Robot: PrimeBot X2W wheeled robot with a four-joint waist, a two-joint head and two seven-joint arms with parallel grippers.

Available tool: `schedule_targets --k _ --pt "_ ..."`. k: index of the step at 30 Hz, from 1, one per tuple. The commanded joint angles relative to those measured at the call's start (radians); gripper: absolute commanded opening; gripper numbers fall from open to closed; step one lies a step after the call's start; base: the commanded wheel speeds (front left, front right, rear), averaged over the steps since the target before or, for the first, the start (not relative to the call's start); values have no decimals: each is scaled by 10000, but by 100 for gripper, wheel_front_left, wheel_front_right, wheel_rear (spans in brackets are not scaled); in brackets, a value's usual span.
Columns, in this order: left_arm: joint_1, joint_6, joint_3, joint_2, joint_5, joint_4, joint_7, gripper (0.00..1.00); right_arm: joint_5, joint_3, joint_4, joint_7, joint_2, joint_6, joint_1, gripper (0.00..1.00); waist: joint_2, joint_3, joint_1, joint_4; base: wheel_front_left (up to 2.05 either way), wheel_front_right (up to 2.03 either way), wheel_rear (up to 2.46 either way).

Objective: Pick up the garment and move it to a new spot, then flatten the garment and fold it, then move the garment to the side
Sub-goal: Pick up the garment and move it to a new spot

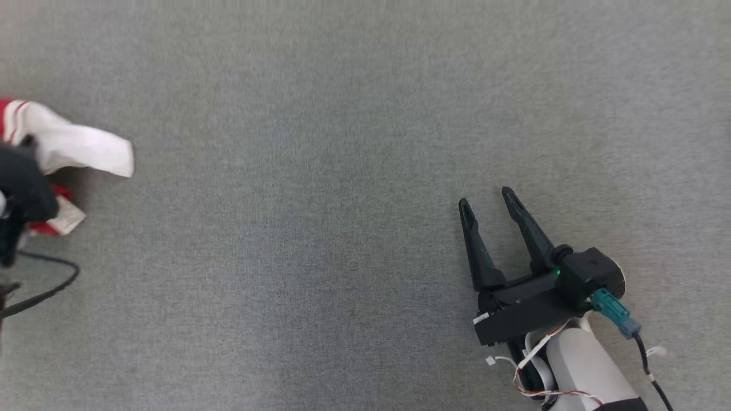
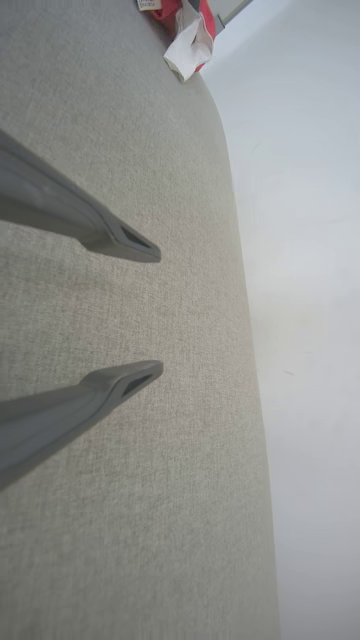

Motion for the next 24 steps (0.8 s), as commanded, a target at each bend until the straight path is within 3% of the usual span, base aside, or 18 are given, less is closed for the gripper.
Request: schedule_targets --k 1,8,24 --pt "-121 -11 -163 -89 68 -163 50 0 93 5 26 2 97 -25 130 100 -7 -555 -6 -234 0 0 0" --pt "269 -19 -772 -799 -452 -1132 -40 0 409 -35 229 3 368 -25 400 100 -7 -1333 -6 -831 0 0 0" --pt "2301 -21 -2679 -3536 -1585 -2276 -1765 0 736 -200 566 3 471 -25 969 100 -7 -2531 -6 -2216 0 0 0"
